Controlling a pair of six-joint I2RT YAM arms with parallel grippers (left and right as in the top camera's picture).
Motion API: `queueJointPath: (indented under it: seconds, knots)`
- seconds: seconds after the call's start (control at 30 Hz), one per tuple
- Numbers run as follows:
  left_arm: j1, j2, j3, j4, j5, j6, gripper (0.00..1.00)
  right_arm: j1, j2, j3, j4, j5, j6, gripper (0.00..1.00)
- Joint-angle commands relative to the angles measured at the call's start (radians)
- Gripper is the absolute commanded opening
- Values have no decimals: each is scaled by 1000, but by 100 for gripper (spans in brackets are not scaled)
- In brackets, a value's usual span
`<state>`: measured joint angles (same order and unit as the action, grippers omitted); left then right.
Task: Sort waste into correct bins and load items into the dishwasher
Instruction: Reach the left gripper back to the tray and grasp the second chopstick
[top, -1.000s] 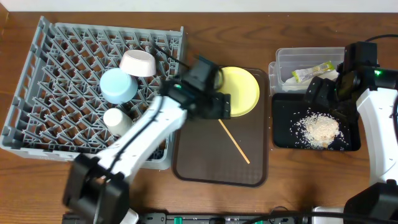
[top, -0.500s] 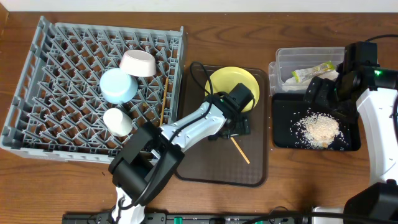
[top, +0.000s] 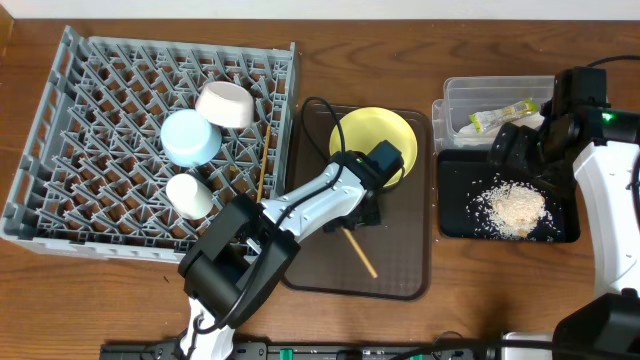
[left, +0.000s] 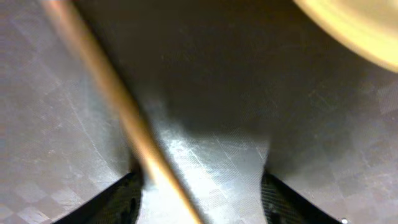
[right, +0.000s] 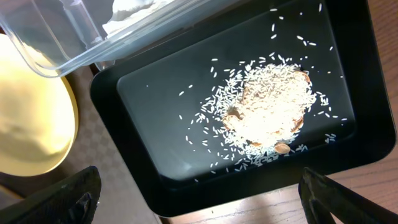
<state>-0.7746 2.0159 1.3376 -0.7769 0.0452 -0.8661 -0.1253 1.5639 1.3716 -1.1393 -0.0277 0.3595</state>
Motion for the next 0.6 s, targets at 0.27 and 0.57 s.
queueJointPath:
  seconds: [0.27, 0.57]
  knots:
    - [6, 55, -23, -16, -54, -8, 19, -4, -8, 3, -1, -7, -1, 99]
    - [107, -37, -3, -35, -57, 105, 8, -4, -8, 3, -2, -7, -1, 99]
